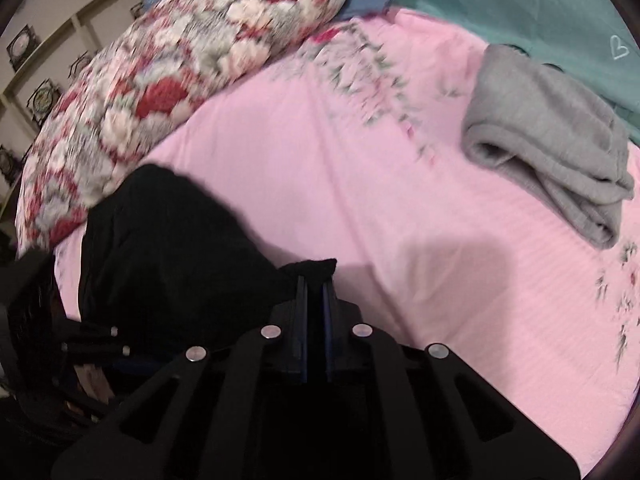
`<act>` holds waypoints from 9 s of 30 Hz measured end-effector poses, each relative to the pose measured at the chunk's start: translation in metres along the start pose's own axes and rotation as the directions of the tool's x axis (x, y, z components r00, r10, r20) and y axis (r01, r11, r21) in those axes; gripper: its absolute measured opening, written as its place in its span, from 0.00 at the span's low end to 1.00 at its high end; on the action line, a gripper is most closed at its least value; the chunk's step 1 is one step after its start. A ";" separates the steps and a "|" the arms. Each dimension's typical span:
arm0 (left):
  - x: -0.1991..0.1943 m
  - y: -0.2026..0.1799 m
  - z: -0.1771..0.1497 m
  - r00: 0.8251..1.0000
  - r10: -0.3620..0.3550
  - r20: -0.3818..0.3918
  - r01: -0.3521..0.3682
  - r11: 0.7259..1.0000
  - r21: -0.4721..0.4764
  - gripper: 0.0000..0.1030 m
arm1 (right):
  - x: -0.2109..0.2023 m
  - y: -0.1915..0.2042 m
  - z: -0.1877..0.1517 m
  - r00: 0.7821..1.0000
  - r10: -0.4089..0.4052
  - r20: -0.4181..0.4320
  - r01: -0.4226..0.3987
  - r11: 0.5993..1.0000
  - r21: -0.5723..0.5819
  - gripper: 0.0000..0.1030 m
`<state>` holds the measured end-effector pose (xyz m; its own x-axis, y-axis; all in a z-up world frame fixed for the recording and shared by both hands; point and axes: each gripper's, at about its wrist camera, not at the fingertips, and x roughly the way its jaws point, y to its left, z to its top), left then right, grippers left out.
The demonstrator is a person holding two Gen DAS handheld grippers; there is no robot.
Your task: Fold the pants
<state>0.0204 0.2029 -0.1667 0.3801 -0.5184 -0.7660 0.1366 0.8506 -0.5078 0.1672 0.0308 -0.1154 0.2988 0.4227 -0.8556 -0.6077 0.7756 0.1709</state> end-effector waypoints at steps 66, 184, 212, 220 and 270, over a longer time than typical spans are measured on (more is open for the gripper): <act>0.001 0.000 0.030 0.993 0.118 0.016 -0.113 0.976 -0.188 0.45 | -0.250 -0.244 -0.413 0.961 -0.266 0.080 -0.014 0.239 0.971 0.53; -0.136 0.064 -0.025 0.907 0.294 0.300 -0.109 0.855 -0.507 0.80 | -0.152 -0.085 -0.227 0.962 -0.071 0.263 -0.092 0.825 0.557 0.66; -0.087 0.108 0.012 0.911 0.330 0.246 -0.159 0.833 -0.530 0.21 | -0.169 -0.107 -0.270 0.962 -0.103 0.252 -0.090 0.754 0.650 0.66; -0.126 0.061 -0.005 0.861 0.206 0.465 -0.019 0.927 -0.375 0.19 | -0.141 -0.076 -0.217 0.986 -0.087 0.142 -0.004 0.839 0.543 0.66; 0.053 -0.272 0.003 0.971 -0.238 -0.035 0.232 0.883 0.408 0.83 | -0.158 -0.169 -0.316 0.982 -0.109 0.152 -0.042 0.664 0.746 0.12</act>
<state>0.0061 -0.0560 -0.0676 0.3039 -0.7089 -0.6365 0.5816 0.6672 -0.4654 -0.0097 -0.3152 -0.1638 0.4716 0.4018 -0.7849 0.1333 0.8474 0.5139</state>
